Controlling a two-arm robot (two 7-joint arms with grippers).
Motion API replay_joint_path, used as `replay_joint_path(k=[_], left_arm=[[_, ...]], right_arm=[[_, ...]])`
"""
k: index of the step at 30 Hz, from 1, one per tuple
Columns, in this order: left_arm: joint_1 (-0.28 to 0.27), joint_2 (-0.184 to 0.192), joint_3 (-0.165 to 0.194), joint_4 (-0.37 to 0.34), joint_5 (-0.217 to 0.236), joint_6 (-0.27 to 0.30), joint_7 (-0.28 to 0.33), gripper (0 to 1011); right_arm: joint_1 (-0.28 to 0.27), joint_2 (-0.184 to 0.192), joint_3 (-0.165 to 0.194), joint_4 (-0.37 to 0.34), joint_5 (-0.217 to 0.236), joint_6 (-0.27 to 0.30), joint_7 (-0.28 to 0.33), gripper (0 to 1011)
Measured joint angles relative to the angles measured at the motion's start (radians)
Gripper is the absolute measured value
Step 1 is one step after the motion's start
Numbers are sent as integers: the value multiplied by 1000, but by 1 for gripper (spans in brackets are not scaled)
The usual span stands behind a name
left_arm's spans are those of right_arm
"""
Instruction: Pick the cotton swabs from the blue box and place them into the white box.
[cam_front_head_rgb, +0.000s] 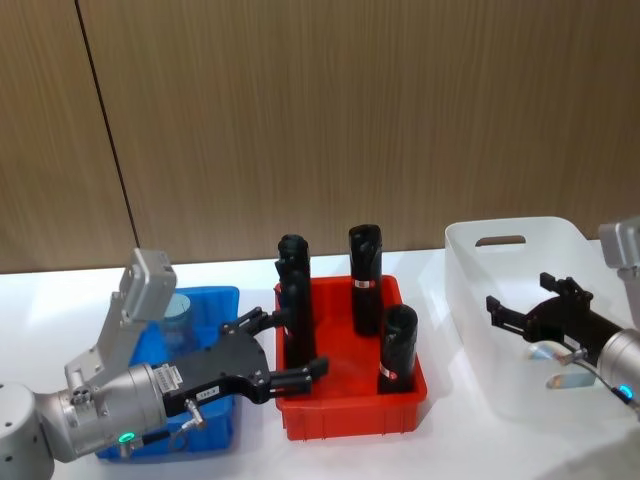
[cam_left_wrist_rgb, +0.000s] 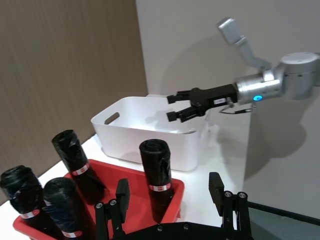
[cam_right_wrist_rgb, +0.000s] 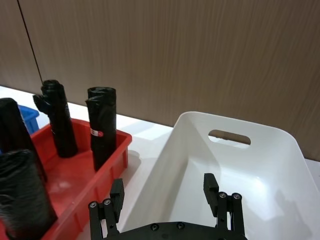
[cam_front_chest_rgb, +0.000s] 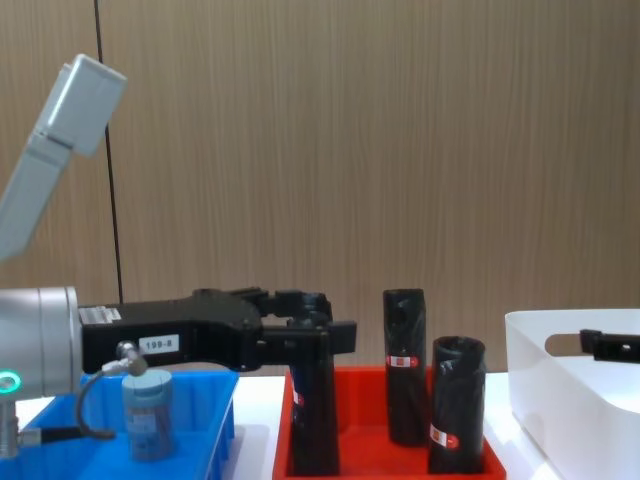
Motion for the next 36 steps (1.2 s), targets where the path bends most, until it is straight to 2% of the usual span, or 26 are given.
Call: replay_joint_path(k=[27, 36], left_arm=[[63, -23, 37, -119, 101, -11, 349, 1000], [84, -30, 50, -160, 136, -15, 468, 1000]], right_arm=[[-255, -39, -13, -361, -12, -96, -193, 1002], [-307, -46, -15, -433, -15, -116, -233, 1002]])
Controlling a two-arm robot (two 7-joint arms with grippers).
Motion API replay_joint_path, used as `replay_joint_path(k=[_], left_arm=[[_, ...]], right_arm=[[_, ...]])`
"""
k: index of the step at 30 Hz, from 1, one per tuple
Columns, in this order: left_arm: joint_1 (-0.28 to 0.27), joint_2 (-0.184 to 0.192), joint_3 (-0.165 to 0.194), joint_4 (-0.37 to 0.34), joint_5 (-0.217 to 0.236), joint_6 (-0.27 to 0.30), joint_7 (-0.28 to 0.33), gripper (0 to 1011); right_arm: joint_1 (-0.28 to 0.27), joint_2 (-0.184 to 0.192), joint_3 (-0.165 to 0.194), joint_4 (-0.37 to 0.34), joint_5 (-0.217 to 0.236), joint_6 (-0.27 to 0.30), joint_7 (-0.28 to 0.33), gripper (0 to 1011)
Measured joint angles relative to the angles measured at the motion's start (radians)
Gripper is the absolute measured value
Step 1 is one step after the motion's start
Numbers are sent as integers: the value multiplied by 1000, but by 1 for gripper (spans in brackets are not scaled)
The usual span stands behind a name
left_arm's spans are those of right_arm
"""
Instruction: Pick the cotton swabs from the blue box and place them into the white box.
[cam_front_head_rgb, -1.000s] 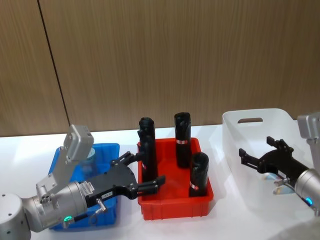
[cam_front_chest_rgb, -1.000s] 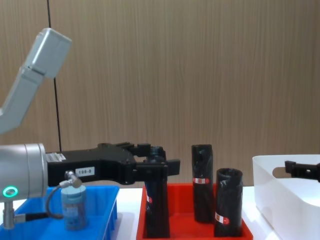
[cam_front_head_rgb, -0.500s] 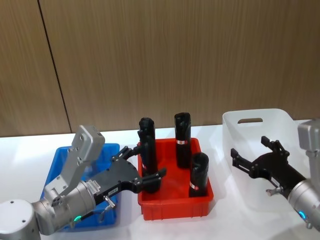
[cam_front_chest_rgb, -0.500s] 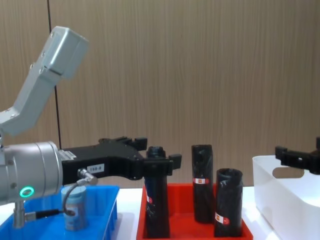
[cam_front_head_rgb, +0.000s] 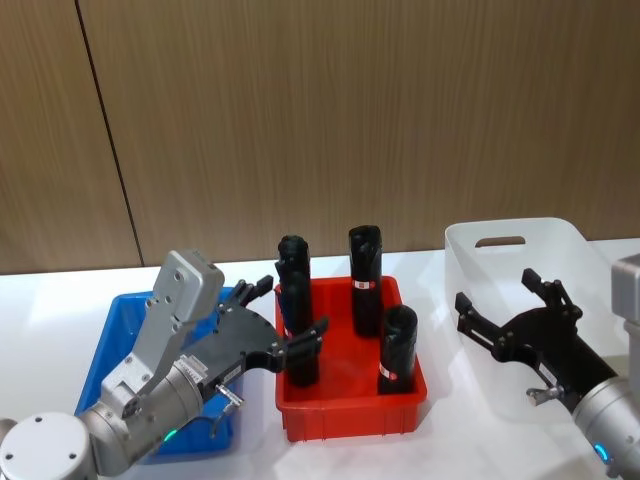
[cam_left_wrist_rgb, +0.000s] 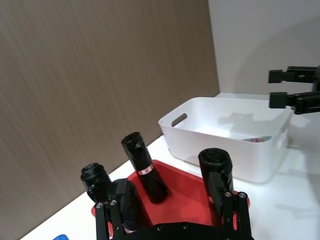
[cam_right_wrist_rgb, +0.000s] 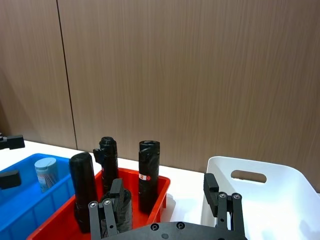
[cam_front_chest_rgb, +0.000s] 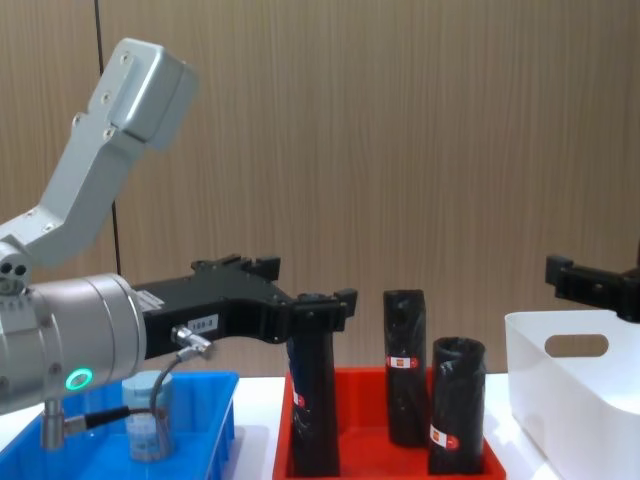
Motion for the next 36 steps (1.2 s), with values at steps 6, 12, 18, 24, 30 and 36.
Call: replay_joint_path(k=[6, 12, 18, 24, 30, 36], left_arm=[[14, -5, 8, -27, 23, -3, 79, 1000], [29, -10, 17, -54, 47, -5, 161, 1000], [42, -14, 24, -78, 67, -7, 231, 1000], [57, -20, 33, -107, 93, -10, 318, 1000], [65, -22, 38, -122, 105, -12, 361, 1000], [68, -23, 39, -127, 109, -12, 375, 1000]], right_arm=[[-7, -1, 0, -10, 0, -2, -6, 1002], [-8, -1, 0, -10, 0, -2, -6, 1001], [-8, 0, 0, -10, 0, -2, -6, 1002], [-8, 0, 0, -10, 0, -2, -6, 1002], [-8, 0, 0, -10, 0, -2, -5, 1002], [-8, 0, 0, -10, 0, -2, -5, 1002]])
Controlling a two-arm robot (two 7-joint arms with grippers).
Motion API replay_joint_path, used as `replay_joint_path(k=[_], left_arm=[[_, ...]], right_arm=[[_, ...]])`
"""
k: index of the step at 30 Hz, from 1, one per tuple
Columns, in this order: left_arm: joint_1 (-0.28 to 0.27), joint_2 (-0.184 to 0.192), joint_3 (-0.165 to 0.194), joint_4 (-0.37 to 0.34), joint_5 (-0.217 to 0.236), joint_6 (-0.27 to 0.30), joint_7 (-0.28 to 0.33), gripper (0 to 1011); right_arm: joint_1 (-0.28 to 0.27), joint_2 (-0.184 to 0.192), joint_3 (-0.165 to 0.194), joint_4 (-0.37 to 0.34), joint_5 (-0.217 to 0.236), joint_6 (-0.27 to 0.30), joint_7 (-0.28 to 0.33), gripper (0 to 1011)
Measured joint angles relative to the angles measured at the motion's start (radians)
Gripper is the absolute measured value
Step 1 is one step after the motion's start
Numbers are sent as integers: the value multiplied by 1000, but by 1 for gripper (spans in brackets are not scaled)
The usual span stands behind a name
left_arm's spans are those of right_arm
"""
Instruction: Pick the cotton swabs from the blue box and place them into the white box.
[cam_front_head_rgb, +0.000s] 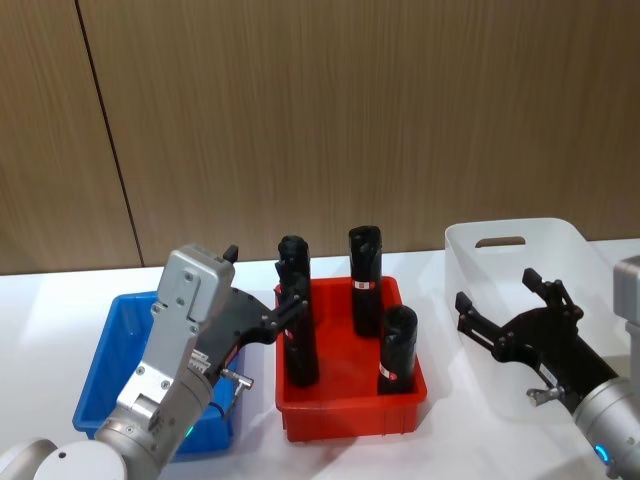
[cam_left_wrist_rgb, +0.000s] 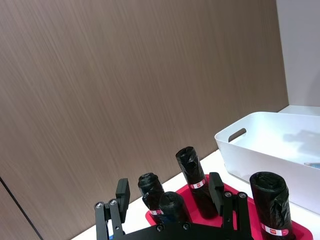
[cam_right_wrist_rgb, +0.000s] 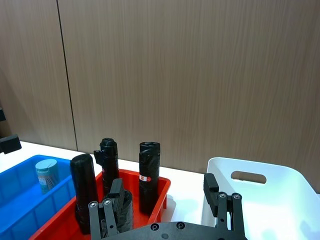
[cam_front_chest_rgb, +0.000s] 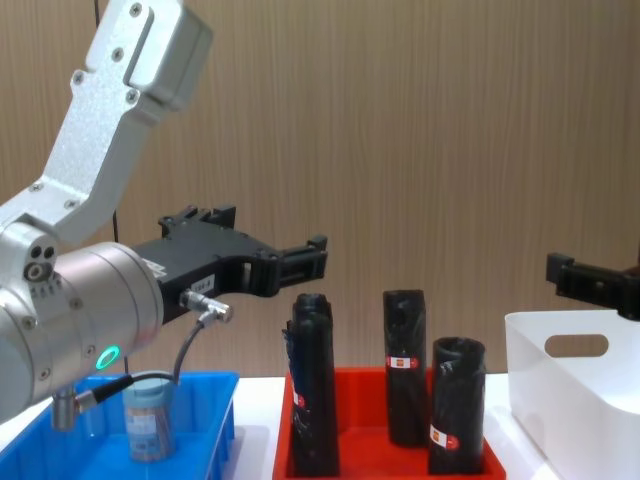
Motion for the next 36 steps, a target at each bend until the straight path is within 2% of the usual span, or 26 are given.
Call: replay_joint_path(k=[10, 18, 27, 36], left_arm=[[0, 0, 0, 0, 0, 0, 1, 1000], [-1, 1, -1, 0, 0, 0, 1, 1000], [-1, 1, -1, 1, 0, 1, 1, 1000], [-1, 1, -1, 1, 0, 1, 1, 1000]], right_arm=[[0, 0, 0, 1, 0, 2, 4, 1002], [6, 3, 2, 7, 7, 20, 37, 1001], [32, 7, 0, 37, 4, 62, 129, 1002], [79, -7, -9, 103, -15, 96, 211, 1002]])
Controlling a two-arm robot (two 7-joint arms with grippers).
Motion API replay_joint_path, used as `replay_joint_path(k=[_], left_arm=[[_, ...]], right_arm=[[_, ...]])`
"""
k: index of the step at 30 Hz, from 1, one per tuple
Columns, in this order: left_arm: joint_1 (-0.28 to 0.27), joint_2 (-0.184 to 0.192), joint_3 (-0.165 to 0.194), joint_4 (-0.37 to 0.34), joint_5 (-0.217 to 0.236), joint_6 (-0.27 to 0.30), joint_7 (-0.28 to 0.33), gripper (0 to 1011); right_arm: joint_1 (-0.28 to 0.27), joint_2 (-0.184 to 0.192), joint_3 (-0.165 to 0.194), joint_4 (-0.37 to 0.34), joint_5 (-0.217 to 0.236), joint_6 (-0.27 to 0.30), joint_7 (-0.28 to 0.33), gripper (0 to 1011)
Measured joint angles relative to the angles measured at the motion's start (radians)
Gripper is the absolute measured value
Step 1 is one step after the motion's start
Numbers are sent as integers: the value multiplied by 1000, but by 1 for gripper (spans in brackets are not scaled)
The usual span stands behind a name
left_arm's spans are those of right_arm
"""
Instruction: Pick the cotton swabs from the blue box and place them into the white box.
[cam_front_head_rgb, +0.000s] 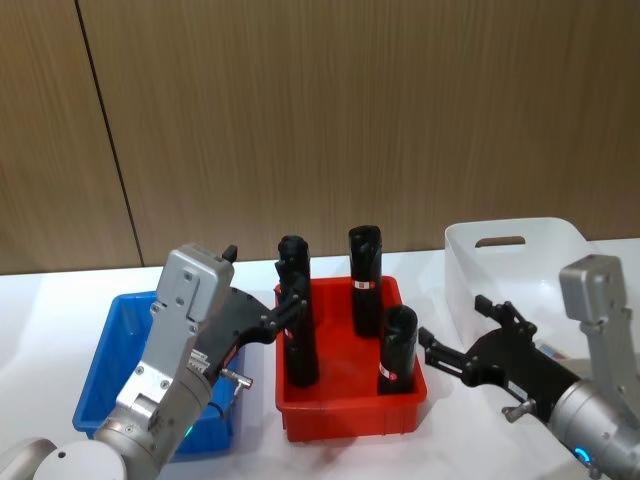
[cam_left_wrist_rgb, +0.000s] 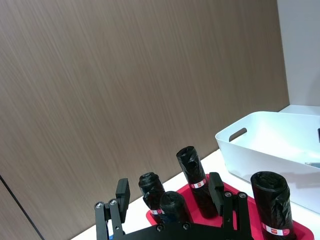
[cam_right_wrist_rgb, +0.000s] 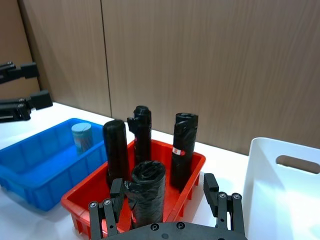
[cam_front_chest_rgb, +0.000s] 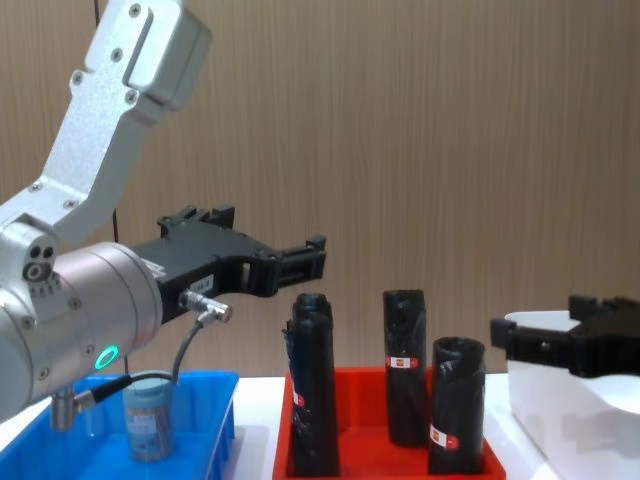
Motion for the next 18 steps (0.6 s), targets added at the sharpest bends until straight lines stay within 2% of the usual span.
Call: replay_joint_path(k=[18], left_arm=[[0, 0, 0, 0, 0, 0, 0, 1000]], right_arm=[[111, -48, -18, 156, -41, 20, 99, 1001]])
